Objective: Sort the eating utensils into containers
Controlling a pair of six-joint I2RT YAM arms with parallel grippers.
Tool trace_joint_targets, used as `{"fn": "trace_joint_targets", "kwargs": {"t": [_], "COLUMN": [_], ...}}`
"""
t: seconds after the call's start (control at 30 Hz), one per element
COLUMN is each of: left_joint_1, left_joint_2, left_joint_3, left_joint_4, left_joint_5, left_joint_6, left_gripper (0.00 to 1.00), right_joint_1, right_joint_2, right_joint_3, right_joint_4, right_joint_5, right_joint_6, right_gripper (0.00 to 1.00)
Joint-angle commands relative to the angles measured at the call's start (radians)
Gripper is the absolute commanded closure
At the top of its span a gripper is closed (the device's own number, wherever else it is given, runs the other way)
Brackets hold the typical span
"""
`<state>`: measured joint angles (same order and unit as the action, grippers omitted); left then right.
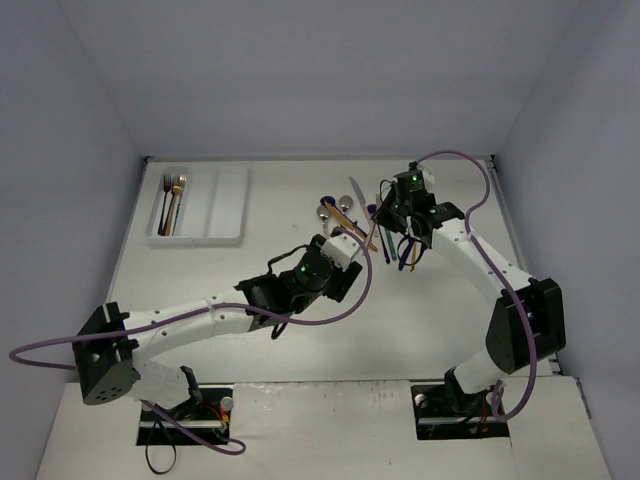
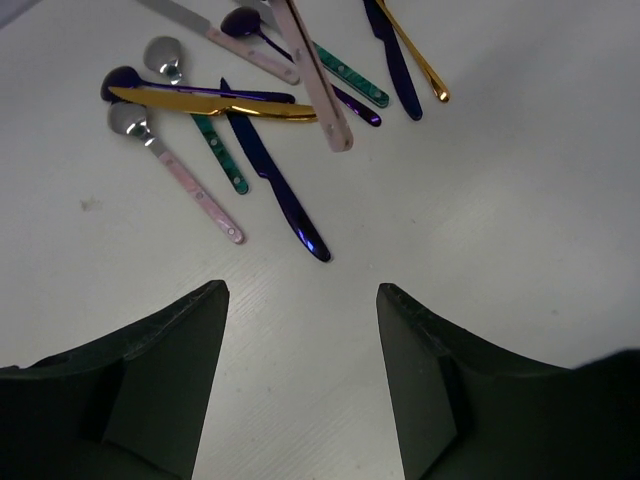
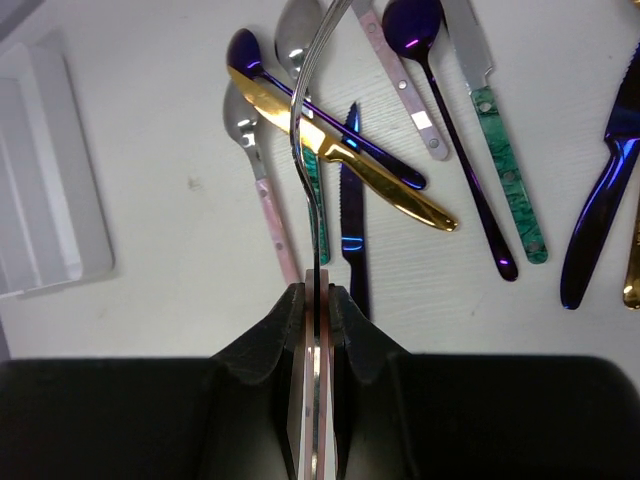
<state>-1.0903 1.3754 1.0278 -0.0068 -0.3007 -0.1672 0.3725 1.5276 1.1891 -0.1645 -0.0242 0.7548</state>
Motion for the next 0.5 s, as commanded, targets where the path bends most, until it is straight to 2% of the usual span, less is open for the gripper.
{"fn": "trace_joint_targets", "kwargs": {"t": [0.0, 0.17, 0.47], "left_joint_1": [-0.008, -0.006, -0.004], "left_joint_2": [0.003, -0.005, 0.039], "left_joint_3": [0.055, 0.046, 0.024], "left_joint_4": [0.19, 0.229, 0.282], "left_joint_5": [-0.026, 0.045, 0.069], "left_joint_6": [0.105, 0.121, 0.102], "left_gripper": [0.42, 0.42, 0.43], "right_joint_1": [0.038, 0.088, 0.173], "right_joint_2": [-0.064, -0.051, -0.015], "right_joint_3": [0.029, 0.078, 0.141], "right_joint_4": [-0.008, -0.062, -0.101], "right_joint_5": [-0.014, 0.031, 0.097], "right_joint_6": [0.091, 0.084, 0.104], "right_gripper": [1.0, 1.0, 1.0]}}
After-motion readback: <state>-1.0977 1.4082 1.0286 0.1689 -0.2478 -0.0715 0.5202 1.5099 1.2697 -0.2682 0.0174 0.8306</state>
